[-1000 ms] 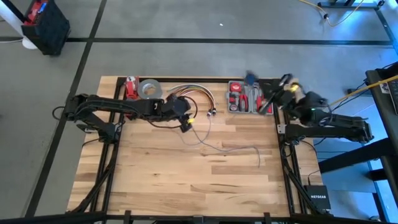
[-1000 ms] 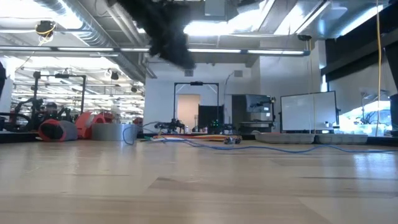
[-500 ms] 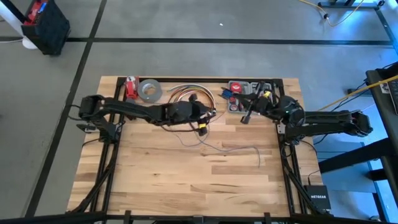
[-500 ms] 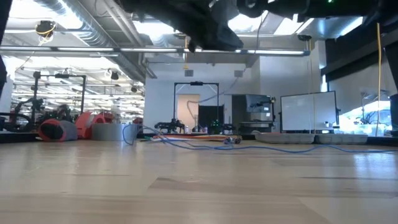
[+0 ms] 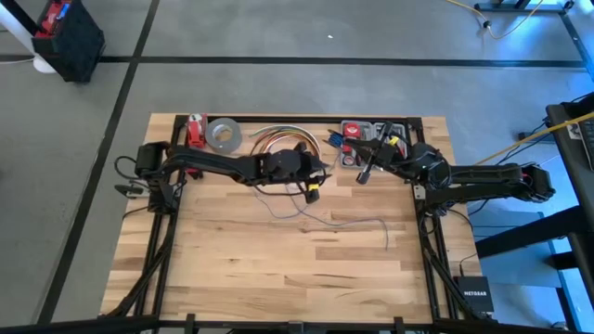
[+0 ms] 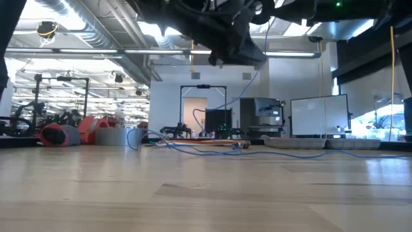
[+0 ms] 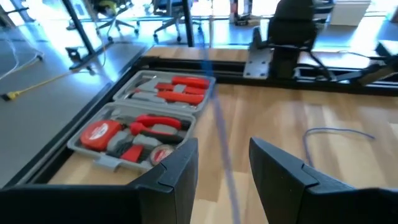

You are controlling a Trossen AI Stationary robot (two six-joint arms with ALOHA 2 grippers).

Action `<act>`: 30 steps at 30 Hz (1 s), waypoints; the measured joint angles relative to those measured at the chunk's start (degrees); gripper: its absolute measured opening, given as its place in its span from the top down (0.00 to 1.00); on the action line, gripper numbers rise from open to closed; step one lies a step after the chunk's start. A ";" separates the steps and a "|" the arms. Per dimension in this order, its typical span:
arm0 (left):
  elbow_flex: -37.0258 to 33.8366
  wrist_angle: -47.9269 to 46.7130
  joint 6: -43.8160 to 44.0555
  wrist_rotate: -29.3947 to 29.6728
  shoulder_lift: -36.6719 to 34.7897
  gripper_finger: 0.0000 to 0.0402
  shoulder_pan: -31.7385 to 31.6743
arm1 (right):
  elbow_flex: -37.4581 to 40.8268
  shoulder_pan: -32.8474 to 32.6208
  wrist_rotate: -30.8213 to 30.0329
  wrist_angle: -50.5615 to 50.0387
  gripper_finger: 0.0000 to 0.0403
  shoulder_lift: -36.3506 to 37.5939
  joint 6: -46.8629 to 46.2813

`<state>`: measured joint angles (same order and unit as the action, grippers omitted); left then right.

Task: Coil cords
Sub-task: Coil the blue wire on the black spool

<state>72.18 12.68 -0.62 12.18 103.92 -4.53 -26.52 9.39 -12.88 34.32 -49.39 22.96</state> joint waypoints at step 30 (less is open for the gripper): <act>3.06 -19.58 -7.83 15.22 -14.26 0.99 -3.99 | -0.04 -0.04 5.53 -3.47 0.99 0.22 -0.18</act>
<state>75.24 -6.90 -8.45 27.40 89.66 -8.52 -26.57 9.35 -7.35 30.85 -49.16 22.78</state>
